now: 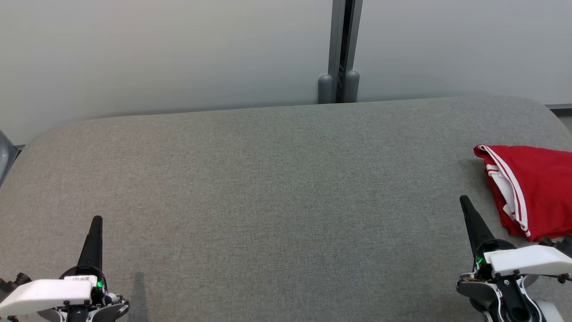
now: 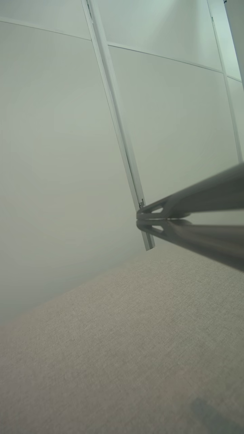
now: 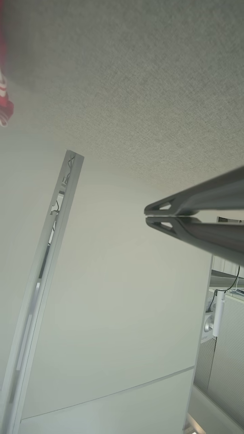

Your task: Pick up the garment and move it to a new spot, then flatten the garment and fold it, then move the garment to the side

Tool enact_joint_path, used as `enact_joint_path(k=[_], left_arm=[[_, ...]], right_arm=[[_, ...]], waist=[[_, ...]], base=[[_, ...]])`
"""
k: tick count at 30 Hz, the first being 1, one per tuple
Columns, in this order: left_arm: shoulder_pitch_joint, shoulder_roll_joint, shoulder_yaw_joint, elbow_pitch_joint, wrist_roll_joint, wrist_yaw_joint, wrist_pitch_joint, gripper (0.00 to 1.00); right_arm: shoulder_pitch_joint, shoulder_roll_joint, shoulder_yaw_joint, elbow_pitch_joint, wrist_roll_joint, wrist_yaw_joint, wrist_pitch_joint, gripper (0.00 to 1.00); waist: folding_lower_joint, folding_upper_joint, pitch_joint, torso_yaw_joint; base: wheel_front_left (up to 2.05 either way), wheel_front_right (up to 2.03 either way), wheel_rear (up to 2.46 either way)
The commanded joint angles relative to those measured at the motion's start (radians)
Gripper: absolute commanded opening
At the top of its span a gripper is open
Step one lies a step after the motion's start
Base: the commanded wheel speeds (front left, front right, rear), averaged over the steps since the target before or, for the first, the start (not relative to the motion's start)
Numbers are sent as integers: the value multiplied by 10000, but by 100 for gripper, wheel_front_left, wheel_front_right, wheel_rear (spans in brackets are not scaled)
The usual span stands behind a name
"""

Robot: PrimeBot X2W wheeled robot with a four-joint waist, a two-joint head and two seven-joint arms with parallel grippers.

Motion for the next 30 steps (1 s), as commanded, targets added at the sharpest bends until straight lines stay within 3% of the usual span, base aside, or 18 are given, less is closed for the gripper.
enact_joint_path(k=[1,30], left_arm=[[-232,10,123,7,-197,-112,59,0],[-535,-409,777,342,-1816,-605,498,0]], right_arm=[[-169,-87,-19,33,257,4,61,0],[-604,-98,23,591,2335,4,218,0]], waist=[[0,-1,3,5],[0,-1,63,90]], base=[[0,0,0],[0,0,0]])
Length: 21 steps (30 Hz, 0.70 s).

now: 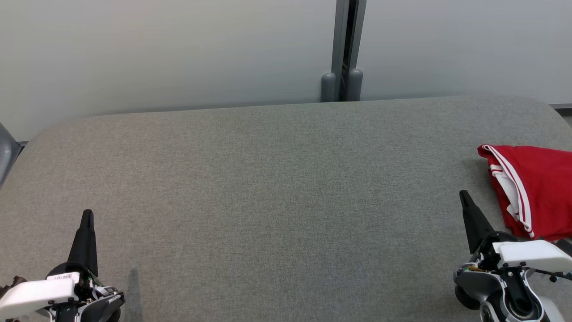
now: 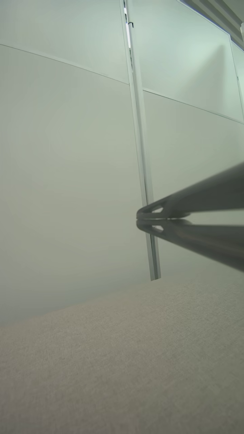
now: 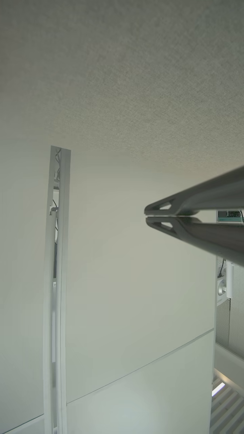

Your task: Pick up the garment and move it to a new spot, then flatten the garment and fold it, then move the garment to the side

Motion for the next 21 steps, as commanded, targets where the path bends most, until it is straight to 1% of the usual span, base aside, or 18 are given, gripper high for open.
enact_joint_path(k=[1,21], left_arm=[[-191,10,61,15,-95,-62,30,0],[-189,-7,88,11,-22,-59,42,0]], right_arm=[[-146,-89,-10,29,108,4,68,0],[-120,-83,-18,23,84,2,65,0]], waist=[[0,-1,1,2],[0,-1,1,2]], base=[[0,0,0],[0,0,0]])
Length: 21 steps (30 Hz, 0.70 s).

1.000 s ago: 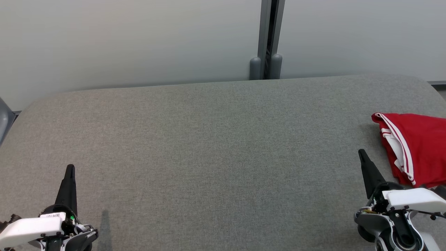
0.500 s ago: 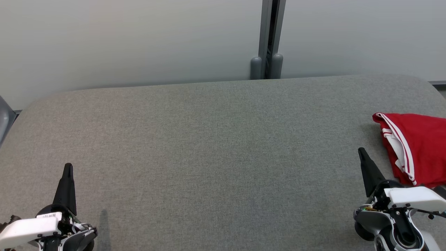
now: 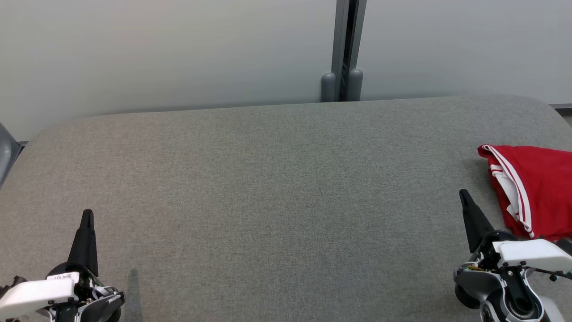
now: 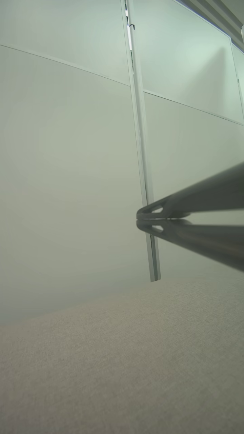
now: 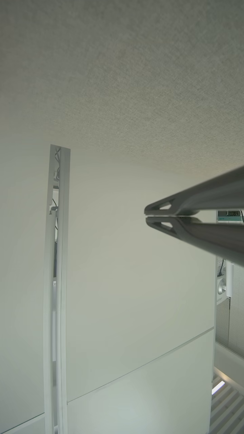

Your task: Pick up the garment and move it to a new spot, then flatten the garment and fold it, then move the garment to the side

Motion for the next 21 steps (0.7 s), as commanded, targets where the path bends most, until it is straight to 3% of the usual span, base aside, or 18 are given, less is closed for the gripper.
enact_joint_path(k=[1,21], left_arm=[[-168,21,42,-1,31,-47,3,0],[-173,12,59,-1,54,-48,26,0]], right_arm=[[-83,-81,-18,10,34,4,53,0],[-83,-80,-2,9,46,4,41,0]], waist=[[0,0,0,0],[0,0,0,0]], base=[[0,0,0],[0,0,0]])
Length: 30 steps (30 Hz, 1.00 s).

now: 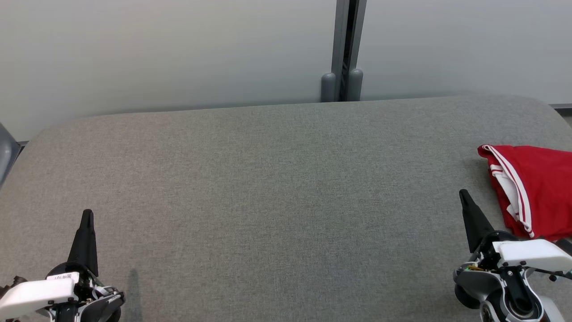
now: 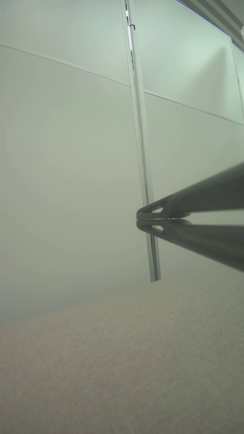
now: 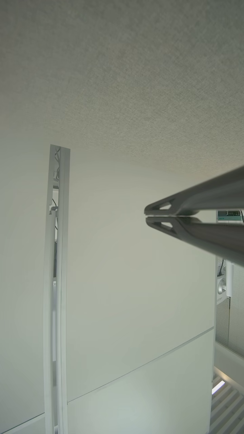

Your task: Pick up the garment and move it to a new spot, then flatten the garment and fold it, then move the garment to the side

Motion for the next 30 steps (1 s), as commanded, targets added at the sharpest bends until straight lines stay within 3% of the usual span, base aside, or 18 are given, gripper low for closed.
enact_joint_path(k=[1,30], left_arm=[[-171,24,45,-1,52,-48,25,0],[-175,16,62,-2,65,-48,43,0]], right_arm=[[-83,-80,-5,9,34,4,40,0],[-82,-80,9,7,42,4,22,0]], waist=[[0,0,0,0],[0,0,0,0]], base=[[0,0,0],[0,0,0]])
